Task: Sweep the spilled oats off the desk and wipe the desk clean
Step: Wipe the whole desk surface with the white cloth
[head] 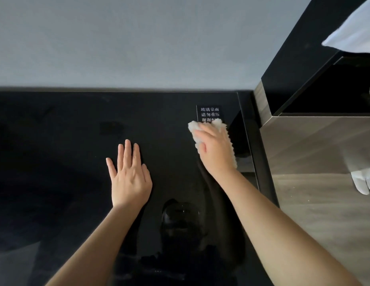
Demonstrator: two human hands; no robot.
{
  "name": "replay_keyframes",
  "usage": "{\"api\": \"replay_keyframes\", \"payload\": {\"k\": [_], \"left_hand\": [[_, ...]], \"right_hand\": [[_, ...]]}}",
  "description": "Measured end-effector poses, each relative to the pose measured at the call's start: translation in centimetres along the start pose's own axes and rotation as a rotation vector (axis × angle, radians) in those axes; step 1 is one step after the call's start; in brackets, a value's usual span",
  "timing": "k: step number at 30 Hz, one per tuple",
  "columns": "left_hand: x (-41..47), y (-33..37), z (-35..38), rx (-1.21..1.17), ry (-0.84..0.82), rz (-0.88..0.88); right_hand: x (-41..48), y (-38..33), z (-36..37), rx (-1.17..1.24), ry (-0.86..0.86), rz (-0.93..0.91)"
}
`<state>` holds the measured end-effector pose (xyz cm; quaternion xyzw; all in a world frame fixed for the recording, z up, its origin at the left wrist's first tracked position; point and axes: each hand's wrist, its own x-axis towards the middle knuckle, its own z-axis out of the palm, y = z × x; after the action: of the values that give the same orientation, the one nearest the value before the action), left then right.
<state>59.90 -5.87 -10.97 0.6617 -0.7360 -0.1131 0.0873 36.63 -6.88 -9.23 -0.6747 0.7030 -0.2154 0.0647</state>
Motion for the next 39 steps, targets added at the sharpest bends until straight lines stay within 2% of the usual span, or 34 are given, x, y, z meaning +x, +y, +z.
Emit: {"api": "replay_keyframes", "payload": {"k": [3,5,6,8,11,13,17,21,23,25,27,29,34,37,39], "left_hand": [[-0.4,0.1,-0.1,0.027,0.004,-0.016],[-1.7,0.5,-0.4,0.009,-0.002,-0.037],[-2.7,0.9,-0.6,0.003,-0.009,-0.024],[-5.1,2.0,-0.7,0.012,-0.023,0.042],[-7.5,3.4,0.2,0.030,-0.074,0.076],[-8.0,3.7,0.9,0.052,-0.062,0.068],[-8.0,3.6,1.3,0.054,-0.050,0.063],[-8.0,3.8,1.1,0.032,-0.049,0.054],[-8.1,3.9,1.0,0.027,-0.048,0.050],[-8.1,3.9,1.0,0.023,-0.041,0.055],[-8.1,3.8,1.1,0.019,-0.031,0.053],[-8.1,3.9,1.2,0.021,-0.025,0.056],[-8.2,4.1,1.1,0.033,-0.029,0.049],[-8.2,4.3,1.0,0.041,-0.035,0.043],[-8.2,4.4,1.0,0.057,-0.040,0.037]], "right_hand": [[-4.7,-2.8,0.5,0.167,-0.195,-0.351],[-9.2,-1.5,-0.9,0.227,-0.276,-0.467],[-10.5,-0.2,-2.1,0.236,-0.263,-0.489],[-10.4,3.6,-3.8,0.203,-0.188,-0.420],[-5.7,8.1,-4.0,0.094,-0.075,-0.147],[-4.2,8.5,-3.3,0.044,-0.035,-0.008],[-8.1,7.6,-4.2,0.113,-0.005,-0.042],[-16.0,7.8,-6.1,0.142,-0.173,-0.223],[-15.3,9.4,-6.6,0.160,-0.210,-0.282],[-12.2,10.6,-6.0,0.187,-0.127,-0.142],[-9.0,11.0,-5.4,0.249,-0.021,0.102],[-8.3,10.8,-5.1,0.278,0.021,0.222],[-17.4,9.3,-6.5,0.353,0.040,0.273],[-24.6,7.3,-7.1,0.304,-0.005,0.262],[-25.3,6.9,-7.2,0.262,-0.013,0.254]]}}
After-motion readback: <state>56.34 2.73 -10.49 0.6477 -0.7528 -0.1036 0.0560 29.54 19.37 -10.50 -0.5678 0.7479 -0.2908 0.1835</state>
